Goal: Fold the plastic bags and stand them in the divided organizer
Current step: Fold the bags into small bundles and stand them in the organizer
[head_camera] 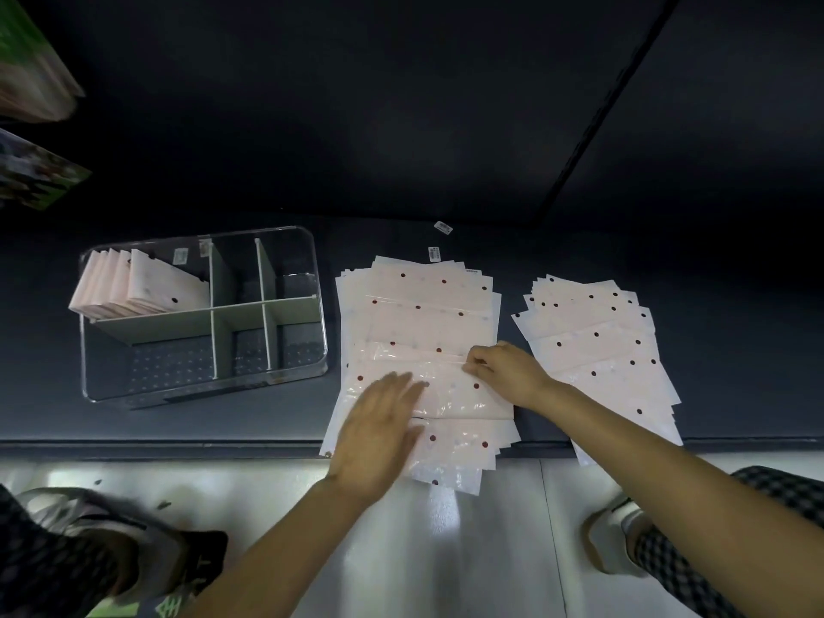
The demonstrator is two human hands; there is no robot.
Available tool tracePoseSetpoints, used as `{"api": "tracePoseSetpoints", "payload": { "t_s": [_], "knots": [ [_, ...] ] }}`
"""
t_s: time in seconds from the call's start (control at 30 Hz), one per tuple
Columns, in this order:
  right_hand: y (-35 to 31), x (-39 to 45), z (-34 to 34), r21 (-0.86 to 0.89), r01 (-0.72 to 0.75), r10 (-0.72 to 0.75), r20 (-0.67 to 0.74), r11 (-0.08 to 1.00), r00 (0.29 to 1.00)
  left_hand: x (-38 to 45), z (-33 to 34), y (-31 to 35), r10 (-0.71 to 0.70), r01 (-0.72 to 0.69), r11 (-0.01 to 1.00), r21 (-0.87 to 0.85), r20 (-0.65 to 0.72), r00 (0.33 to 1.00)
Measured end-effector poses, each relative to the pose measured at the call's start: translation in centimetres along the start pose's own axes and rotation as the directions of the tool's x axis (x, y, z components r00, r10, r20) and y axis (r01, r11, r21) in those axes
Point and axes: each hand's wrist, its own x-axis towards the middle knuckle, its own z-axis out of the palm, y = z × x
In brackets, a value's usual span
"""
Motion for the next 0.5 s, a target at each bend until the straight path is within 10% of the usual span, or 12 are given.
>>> {"api": "tracePoseSetpoints", "payload": {
  "t_s": [0.27,0.37,0.5],
  "knots": [
    [-1.9,-0.6,3.0,-0.179,0.072,-0.120,-0.269,0.981,0.956,-0.6,3.2,-1.1,-0.063,-0.045,0.955,0.293,0.348,0.935],
    [-3.9,-1.5,6.3,-0.209,0.319,-0.351,-0.138,0.924,0.926,-0.5,3.5,-1.1,-0.061,-0.053,0.949,0.310,0.348,0.936],
    [-3.1,-2.4,8.3,-0.198,0.218,-0.240,-0.095,0.956,0.966,-0.7,3.3,-1.5,-0.037,-0.066,0.958,0.279,0.350,0.936]
  ]
}}
